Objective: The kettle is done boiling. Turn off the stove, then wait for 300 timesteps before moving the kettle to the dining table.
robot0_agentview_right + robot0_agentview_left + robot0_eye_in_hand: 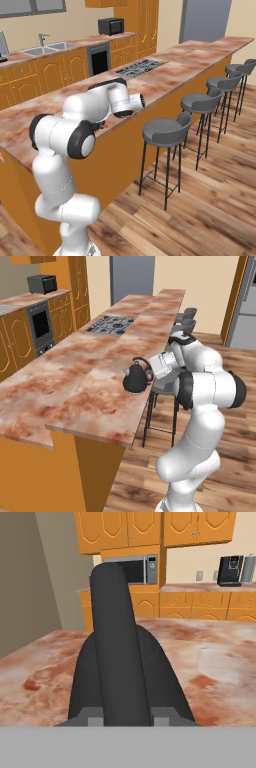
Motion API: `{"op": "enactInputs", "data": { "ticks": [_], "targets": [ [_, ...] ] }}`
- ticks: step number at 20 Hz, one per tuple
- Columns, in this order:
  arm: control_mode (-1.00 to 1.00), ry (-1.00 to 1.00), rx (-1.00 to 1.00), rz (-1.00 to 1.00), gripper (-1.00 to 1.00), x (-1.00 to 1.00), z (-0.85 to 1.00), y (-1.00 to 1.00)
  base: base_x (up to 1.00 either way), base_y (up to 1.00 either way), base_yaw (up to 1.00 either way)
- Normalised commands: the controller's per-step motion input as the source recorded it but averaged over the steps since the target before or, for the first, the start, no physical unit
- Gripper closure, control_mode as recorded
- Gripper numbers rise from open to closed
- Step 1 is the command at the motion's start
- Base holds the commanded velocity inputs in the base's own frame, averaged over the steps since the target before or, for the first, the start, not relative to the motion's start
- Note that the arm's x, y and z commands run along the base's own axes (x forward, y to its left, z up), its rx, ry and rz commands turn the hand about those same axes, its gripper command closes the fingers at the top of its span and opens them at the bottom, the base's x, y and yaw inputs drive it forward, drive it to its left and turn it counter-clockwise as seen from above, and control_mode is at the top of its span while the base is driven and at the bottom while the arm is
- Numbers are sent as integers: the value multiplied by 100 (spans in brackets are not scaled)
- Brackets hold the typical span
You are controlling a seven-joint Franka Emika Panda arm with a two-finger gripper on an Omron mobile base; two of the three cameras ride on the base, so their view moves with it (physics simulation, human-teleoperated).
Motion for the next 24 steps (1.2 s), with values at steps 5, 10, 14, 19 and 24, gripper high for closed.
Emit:
{"op": "enactInputs", "data": {
  "ticks": [5,10,14,19,24],
  "targets": [
    [-100,0,0,0,100,24,-16,25,0,0,0],
    [-100,0,0,0,100,26,-18,28,0,0,0],
    [-100,0,0,0,100,23,-17,22,0,0,0],
    [-100,0,0,0,100,18,-19,23,0,0,0],
    [-100,0,0,0,100,12,-23,22,0,0,0]
  ]
}}
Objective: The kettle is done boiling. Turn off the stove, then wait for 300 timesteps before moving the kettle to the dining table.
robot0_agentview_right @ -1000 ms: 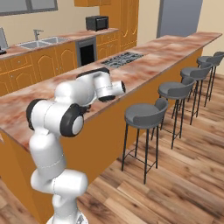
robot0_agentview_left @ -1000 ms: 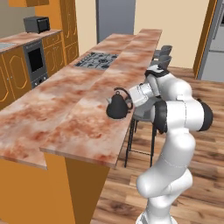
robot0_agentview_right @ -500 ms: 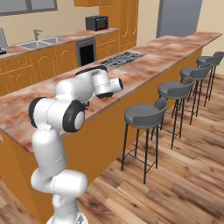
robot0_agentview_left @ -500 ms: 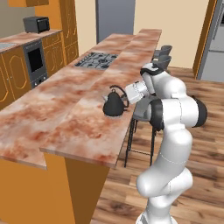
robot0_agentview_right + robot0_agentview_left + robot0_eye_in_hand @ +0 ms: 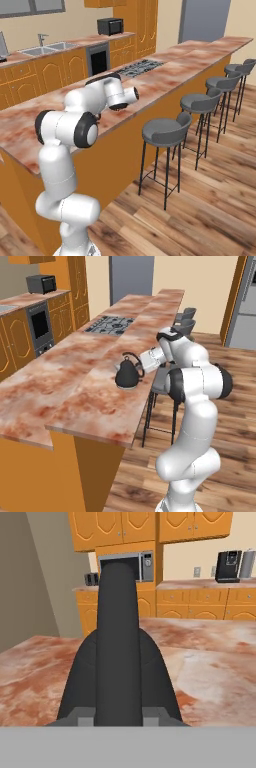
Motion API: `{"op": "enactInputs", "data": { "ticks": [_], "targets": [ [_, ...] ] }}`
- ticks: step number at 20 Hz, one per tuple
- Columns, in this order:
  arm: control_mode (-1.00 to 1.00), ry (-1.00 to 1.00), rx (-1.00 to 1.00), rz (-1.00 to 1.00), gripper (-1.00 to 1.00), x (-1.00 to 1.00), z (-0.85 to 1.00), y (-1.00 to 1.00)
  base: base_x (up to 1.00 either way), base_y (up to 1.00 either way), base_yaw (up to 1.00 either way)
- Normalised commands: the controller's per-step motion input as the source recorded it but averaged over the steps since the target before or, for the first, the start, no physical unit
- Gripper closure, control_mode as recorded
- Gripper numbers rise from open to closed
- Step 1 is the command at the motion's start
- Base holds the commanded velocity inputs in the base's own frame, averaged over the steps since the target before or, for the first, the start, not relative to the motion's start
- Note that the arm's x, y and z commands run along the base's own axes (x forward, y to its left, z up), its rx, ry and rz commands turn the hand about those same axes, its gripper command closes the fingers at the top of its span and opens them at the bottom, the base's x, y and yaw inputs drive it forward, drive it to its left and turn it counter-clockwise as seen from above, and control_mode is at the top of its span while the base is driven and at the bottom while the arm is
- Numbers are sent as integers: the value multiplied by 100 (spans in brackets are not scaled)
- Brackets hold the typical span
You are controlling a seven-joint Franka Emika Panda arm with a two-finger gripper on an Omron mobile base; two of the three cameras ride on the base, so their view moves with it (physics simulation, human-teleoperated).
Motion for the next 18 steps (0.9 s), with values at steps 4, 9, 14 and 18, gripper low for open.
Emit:
{"op": "enactInputs", "data": {
  "ticks": [4,9,14,18],
  "targets": [
    [-100,-1,0,0,100,3,-26,19,0,0,0],
    [-100,0,0,0,100,0,-27,0,0,0,0],
    [-100,-6,1,0,100,0,-40,0,0,0,0],
    [-100,-12,2,1,100,0,-45,1,0,0,0]
  ]
}}
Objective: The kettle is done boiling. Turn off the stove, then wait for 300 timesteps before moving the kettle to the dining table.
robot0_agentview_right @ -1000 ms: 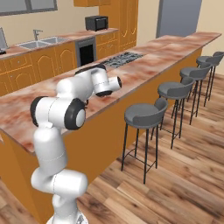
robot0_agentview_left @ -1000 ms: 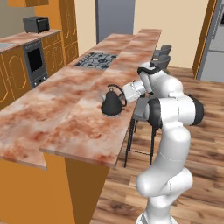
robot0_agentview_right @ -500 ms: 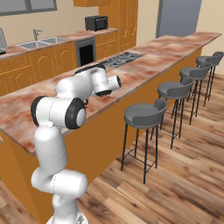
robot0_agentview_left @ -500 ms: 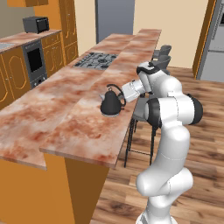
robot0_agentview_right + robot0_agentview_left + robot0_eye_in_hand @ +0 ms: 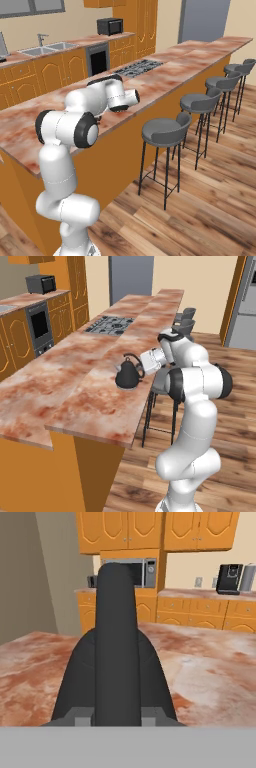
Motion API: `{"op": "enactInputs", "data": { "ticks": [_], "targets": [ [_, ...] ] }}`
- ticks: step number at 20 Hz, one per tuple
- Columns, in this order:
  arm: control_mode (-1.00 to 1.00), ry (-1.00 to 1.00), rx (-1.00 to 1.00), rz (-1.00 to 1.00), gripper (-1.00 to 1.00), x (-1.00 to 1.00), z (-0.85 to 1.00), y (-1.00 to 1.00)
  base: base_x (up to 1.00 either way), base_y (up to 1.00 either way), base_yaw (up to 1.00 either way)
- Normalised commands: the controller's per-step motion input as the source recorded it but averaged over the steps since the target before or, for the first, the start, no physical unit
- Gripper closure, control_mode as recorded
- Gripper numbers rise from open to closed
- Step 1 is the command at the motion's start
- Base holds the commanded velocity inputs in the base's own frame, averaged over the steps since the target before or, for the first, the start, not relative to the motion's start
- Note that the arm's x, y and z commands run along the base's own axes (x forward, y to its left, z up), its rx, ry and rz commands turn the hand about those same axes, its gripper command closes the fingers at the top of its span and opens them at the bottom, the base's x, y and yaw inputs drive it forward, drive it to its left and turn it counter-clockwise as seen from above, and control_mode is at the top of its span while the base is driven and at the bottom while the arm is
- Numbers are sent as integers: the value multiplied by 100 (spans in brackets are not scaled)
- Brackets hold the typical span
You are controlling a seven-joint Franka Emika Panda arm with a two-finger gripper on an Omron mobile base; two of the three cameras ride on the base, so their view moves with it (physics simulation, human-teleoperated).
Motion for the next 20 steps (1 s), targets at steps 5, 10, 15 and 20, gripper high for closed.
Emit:
{"op": "enactInputs", "data": {
  "ticks": [5,10,15,20],
  "targets": [
    [-100,-11,1,2,100,0,-49,3,0,0,0],
    [-100,-7,0,1,-100,0,-38,18,0,0,0],
    [-100,-4,0,1,-100,0,-17,3,0,0,0],
    [-100,-3,0,0,-100,0,-4,0,0,0,0]
  ]
}}
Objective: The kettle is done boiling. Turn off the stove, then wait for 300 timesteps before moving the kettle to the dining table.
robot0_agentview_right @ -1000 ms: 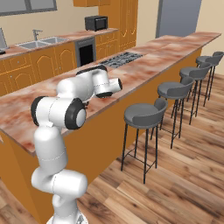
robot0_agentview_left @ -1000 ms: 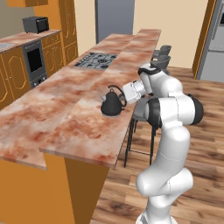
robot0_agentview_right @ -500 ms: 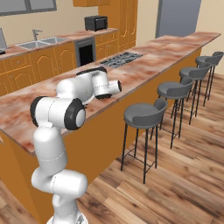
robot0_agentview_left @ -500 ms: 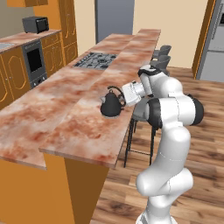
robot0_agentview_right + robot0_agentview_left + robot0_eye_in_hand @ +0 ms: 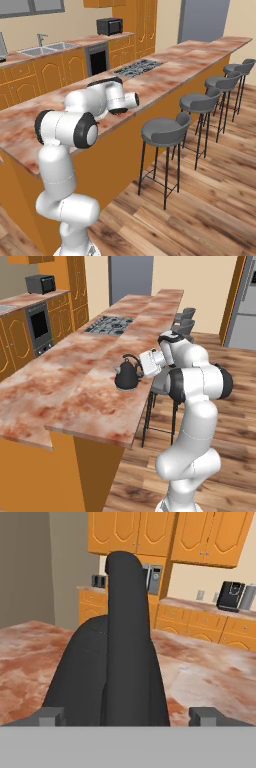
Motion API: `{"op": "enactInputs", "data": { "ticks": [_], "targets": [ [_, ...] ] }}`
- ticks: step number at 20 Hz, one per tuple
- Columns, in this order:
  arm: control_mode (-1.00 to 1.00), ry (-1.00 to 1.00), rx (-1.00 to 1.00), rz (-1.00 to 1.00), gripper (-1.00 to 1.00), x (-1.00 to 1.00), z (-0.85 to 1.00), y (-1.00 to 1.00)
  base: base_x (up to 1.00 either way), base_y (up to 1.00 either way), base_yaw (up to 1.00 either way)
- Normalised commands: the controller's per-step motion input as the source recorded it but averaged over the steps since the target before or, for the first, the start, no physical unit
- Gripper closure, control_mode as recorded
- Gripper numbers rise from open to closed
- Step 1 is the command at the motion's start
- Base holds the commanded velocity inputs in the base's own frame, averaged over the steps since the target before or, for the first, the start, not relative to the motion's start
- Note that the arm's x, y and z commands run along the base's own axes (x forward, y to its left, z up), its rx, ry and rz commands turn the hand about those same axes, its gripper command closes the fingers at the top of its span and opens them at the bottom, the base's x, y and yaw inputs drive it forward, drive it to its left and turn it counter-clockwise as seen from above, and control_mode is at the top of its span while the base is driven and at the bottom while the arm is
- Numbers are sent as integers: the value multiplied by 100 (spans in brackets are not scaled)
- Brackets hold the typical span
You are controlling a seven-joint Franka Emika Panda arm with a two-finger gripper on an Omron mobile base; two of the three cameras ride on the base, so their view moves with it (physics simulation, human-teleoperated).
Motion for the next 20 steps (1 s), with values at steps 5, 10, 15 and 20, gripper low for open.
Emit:
{"op": "enactInputs", "data": {
  "ticks": [5,10,15,20],
  "targets": [
    [-100,-7,1,4,-100,2,-1,-6,0,0,0],
    [-100,-11,2,6,-100,7,0,-7,0,0,0],
    [-100,-11,1,5,-100,7,0,-13,0,0,0],
    [-100,-10,1,5,-100,10,0,-19,0,0,0]
  ]
}}
